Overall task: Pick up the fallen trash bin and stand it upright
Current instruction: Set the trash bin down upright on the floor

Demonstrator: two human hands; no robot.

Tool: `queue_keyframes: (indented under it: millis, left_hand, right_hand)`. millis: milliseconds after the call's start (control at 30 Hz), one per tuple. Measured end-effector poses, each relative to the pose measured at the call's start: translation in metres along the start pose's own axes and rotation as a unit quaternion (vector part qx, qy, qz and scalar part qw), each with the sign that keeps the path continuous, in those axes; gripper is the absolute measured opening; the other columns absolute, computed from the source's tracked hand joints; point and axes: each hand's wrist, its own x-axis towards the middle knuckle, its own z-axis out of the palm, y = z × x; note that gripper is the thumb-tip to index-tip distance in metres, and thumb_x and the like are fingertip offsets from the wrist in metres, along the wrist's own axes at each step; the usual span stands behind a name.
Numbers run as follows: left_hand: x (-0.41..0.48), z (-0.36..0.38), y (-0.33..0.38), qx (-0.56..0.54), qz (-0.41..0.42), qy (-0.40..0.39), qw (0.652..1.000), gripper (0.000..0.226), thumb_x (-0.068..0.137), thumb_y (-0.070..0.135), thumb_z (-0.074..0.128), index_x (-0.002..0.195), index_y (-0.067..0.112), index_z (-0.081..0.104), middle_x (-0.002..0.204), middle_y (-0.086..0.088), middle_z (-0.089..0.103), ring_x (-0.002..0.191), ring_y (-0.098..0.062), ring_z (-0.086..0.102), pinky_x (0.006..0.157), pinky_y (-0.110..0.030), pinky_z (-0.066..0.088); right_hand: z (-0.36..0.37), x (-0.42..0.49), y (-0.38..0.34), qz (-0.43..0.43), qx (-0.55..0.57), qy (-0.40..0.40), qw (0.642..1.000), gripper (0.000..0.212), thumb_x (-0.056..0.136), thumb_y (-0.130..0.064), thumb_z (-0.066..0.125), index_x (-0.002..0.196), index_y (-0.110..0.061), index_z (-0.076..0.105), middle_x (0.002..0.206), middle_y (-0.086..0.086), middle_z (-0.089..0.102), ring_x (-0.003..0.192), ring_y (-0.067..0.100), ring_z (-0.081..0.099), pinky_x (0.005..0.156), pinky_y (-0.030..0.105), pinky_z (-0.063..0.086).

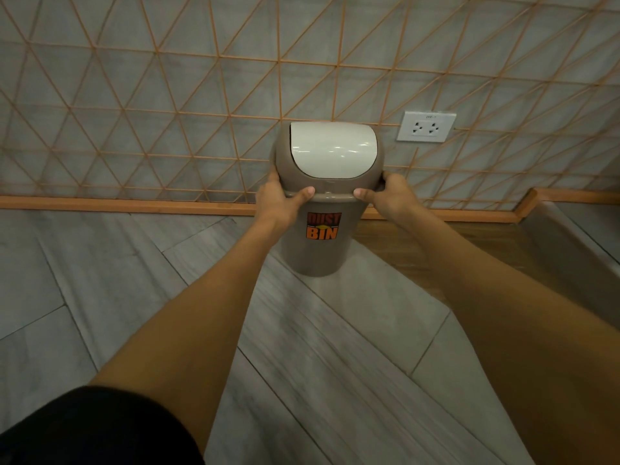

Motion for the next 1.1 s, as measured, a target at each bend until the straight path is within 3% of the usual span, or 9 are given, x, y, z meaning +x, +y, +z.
queue_keyframes:
  millis: [400, 533, 600, 667, 733, 800, 933, 1033, 1100]
  left_hand:
    - [0.019, -0.004, 0.000, 0.010, -0.033, -0.031, 0.999, 0.080, 0.078, 0.037, 0.074, 0.143, 0.015, 0.034, 0.139, -0.008, 0.051, 0.128, -0.029, 0.046, 0.105, -0.050, 0.043]
    - [0.021, -0.009, 0.003, 0.015, -0.056, -0.070, 0.996, 0.108, 0.061, 0.052, 0.076, 0.147, 0.016, 0.021, 0.142, -0.007, 0.048, 0.129, -0.027, 0.046, 0.107, -0.047, 0.042]
    - [0.021, -0.010, 0.004, 0.026, -0.072, -0.084, 0.994, 0.135, 0.047, 0.071, 0.075, 0.150, 0.022, 0.004, 0.150, -0.009, 0.038, 0.136, -0.029, 0.038, 0.110, -0.049, 0.038]
    - [0.018, -0.013, 0.008, 0.039, -0.081, -0.082, 0.993, 0.147, 0.042, 0.081, 0.071, 0.149, 0.027, -0.016, 0.159, -0.011, 0.021, 0.143, -0.031, 0.026, 0.112, -0.050, 0.032]
    - [0.008, -0.017, 0.017, 0.049, -0.062, -0.065, 0.995, 0.135, 0.058, 0.072, 0.068, 0.147, 0.026, -0.024, 0.162, -0.010, 0.007, 0.146, -0.031, 0.018, 0.113, -0.048, 0.030]
    - [0.002, -0.022, 0.023, 0.077, -0.022, -0.036, 0.996, 0.116, 0.076, 0.058, 0.065, 0.149, 0.023, -0.018, 0.163, -0.009, 0.004, 0.147, -0.031, 0.013, 0.116, -0.049, 0.022]
    - [0.000, -0.029, 0.033, 0.155, 0.043, -0.012, 0.987, 0.088, 0.091, 0.033, 0.058, 0.153, 0.015, -0.002, 0.162, -0.010, 0.010, 0.147, -0.028, 0.013, 0.117, -0.043, 0.017]
    - [-0.007, -0.031, 0.039, 0.191, 0.096, -0.007, 0.977, 0.080, 0.094, 0.027, 0.055, 0.153, 0.013, 0.004, 0.162, -0.010, 0.011, 0.148, -0.025, 0.012, 0.117, -0.039, 0.015]
    - [-0.015, -0.033, 0.040, 0.227, 0.134, -0.001, 0.965, 0.078, 0.094, 0.028, 0.054, 0.153, 0.014, 0.005, 0.162, -0.008, 0.012, 0.147, -0.024, 0.014, 0.117, -0.041, 0.014]
  right_hand:
    - [0.006, 0.006, -0.010, 0.022, -0.076, 0.016, 0.997, 0.049, 0.089, -0.026, 0.063, 0.130, -0.002, 0.049, 0.134, 0.015, 0.055, 0.121, 0.033, 0.051, 0.101, 0.043, 0.045]
    - [0.007, 0.005, -0.014, 0.035, -0.096, 0.013, 0.995, 0.048, 0.089, -0.028, 0.061, 0.126, 0.001, 0.051, 0.131, 0.017, 0.056, 0.119, 0.034, 0.052, 0.100, 0.044, 0.046]
    - [0.007, 0.003, -0.016, 0.039, -0.085, 0.023, 0.995, 0.057, 0.089, -0.028, 0.061, 0.134, 0.001, 0.040, 0.135, 0.017, 0.052, 0.123, 0.034, 0.050, 0.102, 0.044, 0.045]
    - [0.006, 0.002, -0.018, 0.045, -0.063, 0.030, 0.997, 0.071, 0.089, -0.027, 0.061, 0.142, -0.002, 0.022, 0.140, 0.017, 0.047, 0.127, 0.034, 0.047, 0.105, 0.045, 0.042]
    - [0.004, 0.000, -0.020, 0.042, -0.054, 0.036, 0.997, 0.080, 0.090, -0.025, 0.060, 0.148, -0.005, 0.008, 0.145, 0.019, 0.042, 0.131, 0.036, 0.044, 0.109, 0.047, 0.039]
    - [0.001, -0.003, -0.024, 0.025, -0.071, 0.051, 0.996, 0.080, 0.091, -0.021, 0.058, 0.149, -0.006, 0.005, 0.150, 0.019, 0.036, 0.135, 0.036, 0.038, 0.112, 0.044, 0.035]
    - [-0.007, -0.020, -0.031, -0.090, -0.149, 0.098, 0.980, 0.061, 0.091, -0.003, 0.051, 0.146, -0.006, 0.025, 0.147, 0.015, 0.039, 0.135, 0.031, 0.037, 0.107, 0.036, 0.034]
    - [-0.008, -0.027, -0.030, -0.185, -0.213, 0.124, 0.951, 0.059, 0.088, -0.001, 0.045, 0.144, -0.012, 0.030, 0.140, 0.014, 0.046, 0.128, 0.031, 0.044, 0.101, 0.044, 0.038]
    - [-0.007, -0.031, -0.029, -0.205, -0.262, 0.139, 0.933, 0.059, 0.087, -0.005, 0.045, 0.144, -0.013, 0.031, 0.141, 0.012, 0.046, 0.129, 0.031, 0.044, 0.101, 0.049, 0.036]
